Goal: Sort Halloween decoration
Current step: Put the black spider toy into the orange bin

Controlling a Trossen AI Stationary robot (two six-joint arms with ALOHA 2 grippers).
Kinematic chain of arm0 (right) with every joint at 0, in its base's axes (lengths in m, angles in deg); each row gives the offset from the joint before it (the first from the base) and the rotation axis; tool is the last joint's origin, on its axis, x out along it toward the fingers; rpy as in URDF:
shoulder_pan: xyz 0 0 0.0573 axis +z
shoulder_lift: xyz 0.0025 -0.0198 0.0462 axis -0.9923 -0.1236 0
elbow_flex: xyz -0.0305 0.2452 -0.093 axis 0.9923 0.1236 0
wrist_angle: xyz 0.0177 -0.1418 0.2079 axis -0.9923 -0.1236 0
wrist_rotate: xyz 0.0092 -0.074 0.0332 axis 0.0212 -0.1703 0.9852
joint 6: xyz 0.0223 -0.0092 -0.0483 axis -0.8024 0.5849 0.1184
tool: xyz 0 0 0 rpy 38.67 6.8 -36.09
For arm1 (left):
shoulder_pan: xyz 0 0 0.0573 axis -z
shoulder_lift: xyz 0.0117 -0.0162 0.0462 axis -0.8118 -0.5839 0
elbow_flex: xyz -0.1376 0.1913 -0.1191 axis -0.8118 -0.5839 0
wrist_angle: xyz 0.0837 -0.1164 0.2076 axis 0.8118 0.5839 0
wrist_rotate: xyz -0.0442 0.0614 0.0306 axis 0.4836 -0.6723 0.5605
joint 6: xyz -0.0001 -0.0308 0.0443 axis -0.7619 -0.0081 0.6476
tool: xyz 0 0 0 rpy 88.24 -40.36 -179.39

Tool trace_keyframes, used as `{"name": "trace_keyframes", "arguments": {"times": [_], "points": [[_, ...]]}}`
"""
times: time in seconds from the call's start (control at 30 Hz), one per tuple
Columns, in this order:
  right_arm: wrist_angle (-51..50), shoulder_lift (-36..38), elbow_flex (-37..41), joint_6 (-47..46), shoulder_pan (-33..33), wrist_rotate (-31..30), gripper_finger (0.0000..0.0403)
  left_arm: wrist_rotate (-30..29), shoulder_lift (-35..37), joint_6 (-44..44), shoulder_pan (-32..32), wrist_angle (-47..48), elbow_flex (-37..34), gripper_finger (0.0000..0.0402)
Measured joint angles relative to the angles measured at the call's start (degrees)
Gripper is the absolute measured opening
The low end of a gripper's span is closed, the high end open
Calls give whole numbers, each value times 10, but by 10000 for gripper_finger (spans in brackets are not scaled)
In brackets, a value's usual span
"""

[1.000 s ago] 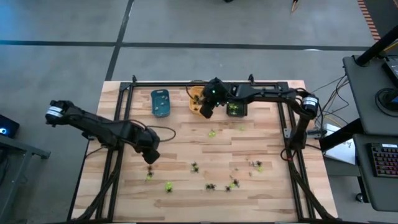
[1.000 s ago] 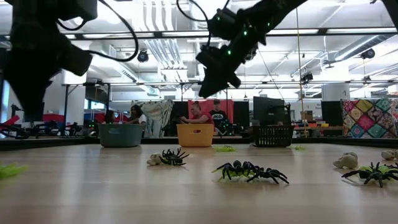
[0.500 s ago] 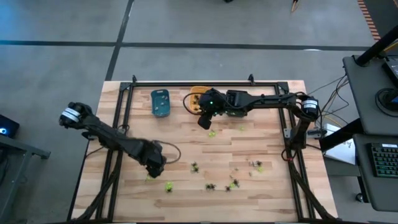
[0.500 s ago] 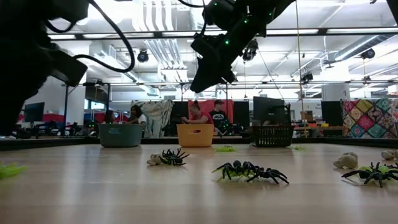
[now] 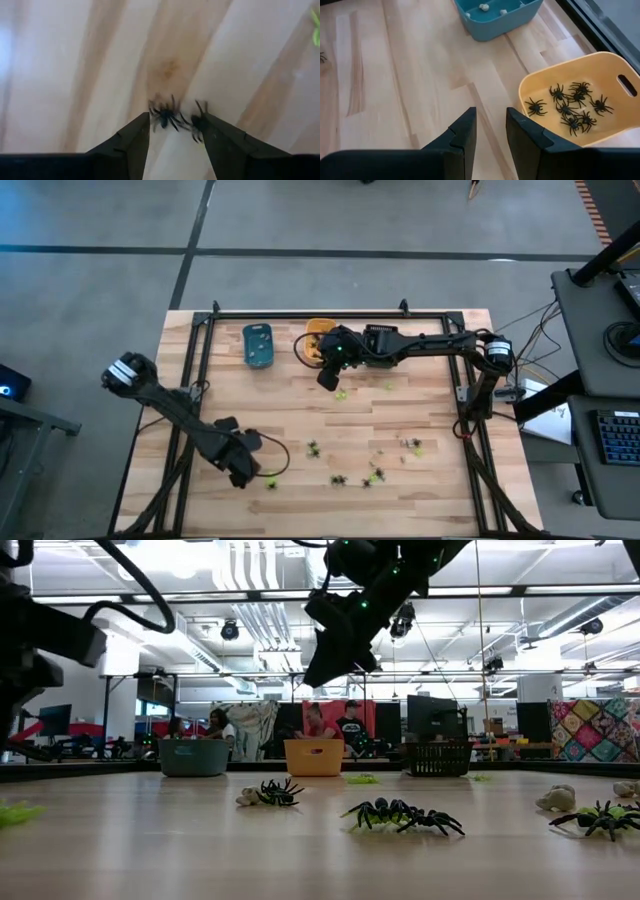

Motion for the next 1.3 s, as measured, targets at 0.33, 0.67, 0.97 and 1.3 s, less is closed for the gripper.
{"name": "trace_keyframes", "arguments": {"times": [0.33, 0.67, 0.97, 1.3], "points": [[3, 0, 0, -4, 1, 0, 93, -11, 8, 7, -1, -10, -22, 140], [3, 0, 0, 1, 3, 0, 93, -24, 9, -12, -1, -80, -63, 121], [3, 0, 0, 0, 4, 0, 93, -31, 9, 8, -2, -80, -63, 54], [3, 0, 0, 1, 8, 0, 93, -54, 10, 24, -3, -71, -49, 1]]}}
